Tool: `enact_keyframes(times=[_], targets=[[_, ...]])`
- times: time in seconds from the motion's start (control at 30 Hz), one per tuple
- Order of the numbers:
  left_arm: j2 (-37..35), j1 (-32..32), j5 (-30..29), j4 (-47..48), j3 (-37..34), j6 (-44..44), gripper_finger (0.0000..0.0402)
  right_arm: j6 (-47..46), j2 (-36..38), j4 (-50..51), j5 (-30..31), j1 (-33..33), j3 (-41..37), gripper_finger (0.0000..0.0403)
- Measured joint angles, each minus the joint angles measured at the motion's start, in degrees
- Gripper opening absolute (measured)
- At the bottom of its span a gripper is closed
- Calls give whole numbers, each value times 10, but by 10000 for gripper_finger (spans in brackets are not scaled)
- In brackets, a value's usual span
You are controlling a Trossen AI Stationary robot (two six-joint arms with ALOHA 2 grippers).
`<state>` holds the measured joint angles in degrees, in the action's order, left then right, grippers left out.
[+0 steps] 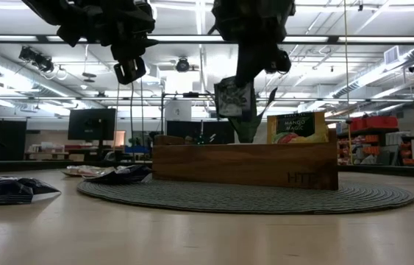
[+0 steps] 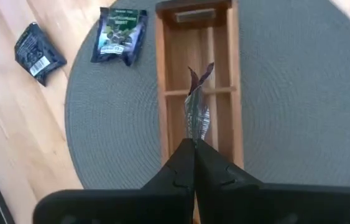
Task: Pick & Place Tea
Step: Put the violet tea bag into the middle section of the wooden organizer
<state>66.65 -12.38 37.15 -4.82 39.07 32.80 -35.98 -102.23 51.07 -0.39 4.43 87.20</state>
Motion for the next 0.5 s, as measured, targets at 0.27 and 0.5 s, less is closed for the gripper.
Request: enact_keyframes(times=[0.27,0.5], targets=[[0,0,0,-1,0,0,135,12,-40,7,1,0,0,0],[0,0,0,-1,0,12,135,20,-58,12,24,3,-2,0]])
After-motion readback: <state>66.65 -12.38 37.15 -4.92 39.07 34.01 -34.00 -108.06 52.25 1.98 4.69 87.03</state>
